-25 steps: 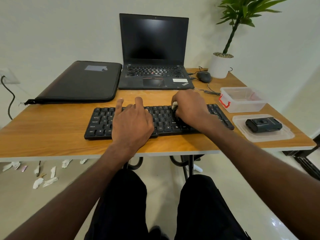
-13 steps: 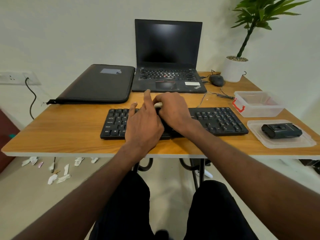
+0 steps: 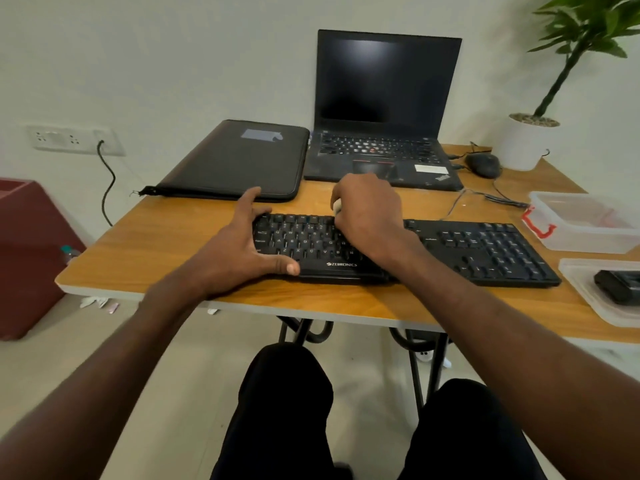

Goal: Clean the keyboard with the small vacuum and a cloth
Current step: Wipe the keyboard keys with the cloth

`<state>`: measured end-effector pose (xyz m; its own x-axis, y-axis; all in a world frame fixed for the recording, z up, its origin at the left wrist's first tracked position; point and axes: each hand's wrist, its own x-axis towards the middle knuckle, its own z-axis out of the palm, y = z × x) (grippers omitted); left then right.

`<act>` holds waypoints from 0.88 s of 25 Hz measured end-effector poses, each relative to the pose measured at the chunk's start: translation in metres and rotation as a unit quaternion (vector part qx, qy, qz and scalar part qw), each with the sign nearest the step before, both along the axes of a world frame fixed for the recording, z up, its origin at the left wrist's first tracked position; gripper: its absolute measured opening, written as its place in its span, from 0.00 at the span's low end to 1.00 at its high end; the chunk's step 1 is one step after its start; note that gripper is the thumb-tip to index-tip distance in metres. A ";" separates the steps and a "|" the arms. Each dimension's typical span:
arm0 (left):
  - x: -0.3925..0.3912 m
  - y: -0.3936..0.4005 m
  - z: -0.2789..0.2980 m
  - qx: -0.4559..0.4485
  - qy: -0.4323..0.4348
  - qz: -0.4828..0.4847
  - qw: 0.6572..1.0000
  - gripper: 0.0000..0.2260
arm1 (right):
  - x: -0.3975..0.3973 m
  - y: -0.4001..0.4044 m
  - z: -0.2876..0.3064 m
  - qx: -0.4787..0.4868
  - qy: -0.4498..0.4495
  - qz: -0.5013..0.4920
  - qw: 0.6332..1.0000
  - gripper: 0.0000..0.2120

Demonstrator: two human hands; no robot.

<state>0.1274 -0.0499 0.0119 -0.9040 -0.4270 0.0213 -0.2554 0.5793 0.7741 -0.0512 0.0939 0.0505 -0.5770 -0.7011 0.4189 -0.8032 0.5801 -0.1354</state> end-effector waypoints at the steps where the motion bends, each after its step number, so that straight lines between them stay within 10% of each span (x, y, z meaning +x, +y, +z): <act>1: -0.002 -0.002 -0.001 0.002 0.008 0.000 1.000 0.72 | 0.003 -0.008 -0.001 -0.008 -0.005 0.009 1.000 0.07; 22: -0.005 -0.007 -0.010 -0.051 0.034 -0.028 0.998 0.75 | 0.034 -0.051 -0.002 -0.042 -0.084 0.173 0.980 0.12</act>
<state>0.1223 -0.0567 0.0024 -0.9217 -0.3677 0.1236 -0.1690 0.6674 0.7253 -0.0168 0.0426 0.0484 -0.3776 -0.8336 0.4031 -0.9117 0.2585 -0.3194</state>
